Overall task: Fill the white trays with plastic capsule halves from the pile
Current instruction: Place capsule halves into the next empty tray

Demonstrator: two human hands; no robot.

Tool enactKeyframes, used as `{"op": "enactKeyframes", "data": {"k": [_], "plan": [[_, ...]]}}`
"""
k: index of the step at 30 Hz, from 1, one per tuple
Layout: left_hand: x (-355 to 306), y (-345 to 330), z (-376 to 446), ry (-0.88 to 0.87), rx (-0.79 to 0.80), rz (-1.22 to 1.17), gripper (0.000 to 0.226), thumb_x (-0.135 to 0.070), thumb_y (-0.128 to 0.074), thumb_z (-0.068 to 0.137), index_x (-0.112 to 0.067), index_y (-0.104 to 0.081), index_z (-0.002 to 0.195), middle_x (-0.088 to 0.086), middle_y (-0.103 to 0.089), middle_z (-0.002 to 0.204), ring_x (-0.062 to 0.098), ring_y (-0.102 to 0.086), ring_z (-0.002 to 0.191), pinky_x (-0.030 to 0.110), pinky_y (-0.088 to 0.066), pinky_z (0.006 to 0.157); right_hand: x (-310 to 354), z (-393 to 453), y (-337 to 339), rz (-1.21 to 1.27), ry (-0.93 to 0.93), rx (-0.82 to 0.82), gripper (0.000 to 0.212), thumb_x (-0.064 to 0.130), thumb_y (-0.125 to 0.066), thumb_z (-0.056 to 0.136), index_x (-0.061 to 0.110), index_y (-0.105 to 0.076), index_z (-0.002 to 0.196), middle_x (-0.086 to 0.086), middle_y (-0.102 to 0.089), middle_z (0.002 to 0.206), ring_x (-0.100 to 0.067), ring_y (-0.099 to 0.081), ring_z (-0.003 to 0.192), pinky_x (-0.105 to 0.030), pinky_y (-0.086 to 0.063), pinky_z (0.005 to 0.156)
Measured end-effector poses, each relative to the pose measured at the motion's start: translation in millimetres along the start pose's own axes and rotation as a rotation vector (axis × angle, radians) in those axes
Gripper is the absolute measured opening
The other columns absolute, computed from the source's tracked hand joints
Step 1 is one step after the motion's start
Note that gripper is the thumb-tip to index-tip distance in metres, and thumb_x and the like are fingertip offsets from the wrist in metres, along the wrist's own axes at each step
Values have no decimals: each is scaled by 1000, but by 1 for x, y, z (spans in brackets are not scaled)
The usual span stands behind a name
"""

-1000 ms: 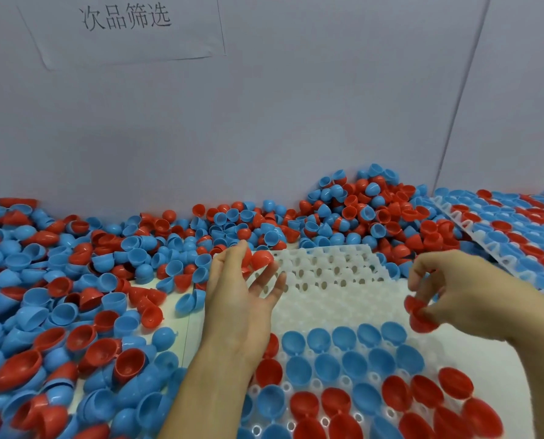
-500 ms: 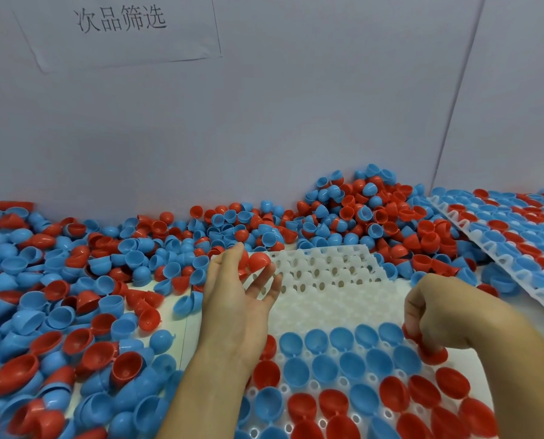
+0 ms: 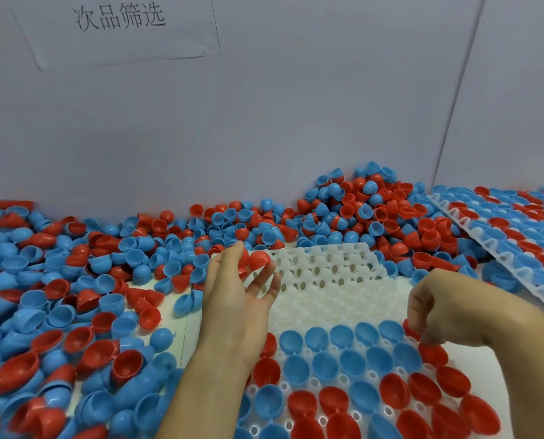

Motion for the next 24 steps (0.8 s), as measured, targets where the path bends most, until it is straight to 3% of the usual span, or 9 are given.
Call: {"op": "enactKeyframes", "data": {"k": [8,12,17,24], "plan": [[0,0,0,8,-4,-8,17,-30,-62,97,-14,-60,104,9,-65,102,20,-66,89,31,-56,65,-3,3,4,40,13,-44,24,-3,-74,82,21,-75,79,3,-72,87,-12,-66,85,-26,-58,78],[0,-1,0,9,-1,-5,18,-30,-62,97,-14,-60,105,9,-66,102,20,-66,90,31,-55,66,-3,10,10,59,51,-138,17,13,-73,88,25,-73,76,7,-72,86,-9,-66,83,-17,-52,67],[1,-1,0,10,14,6,20,-29,-62,97,-13,-59,109,10,-65,103,20,-66,91,30,-56,65,-3,15,-1,28,27,-58,12,13,-75,86,22,-77,78,5,-74,86,-10,-67,84,-22,-55,75],[2,0,0,16,27,-9,23,-29,-63,96,-14,-60,113,10,-65,107,19,-66,87,28,-57,63,-4,16,5,46,95,-117,17,17,-73,88,27,-73,75,7,-73,88,-8,-66,83,-17,-51,66]]}}
Point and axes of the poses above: each hand's wrist, its own z-axis towards the middle knuckle, its own y-axis out of the back of the hand, x = y × z, the point moved 7 cm from there along z, towards the middle knuckle
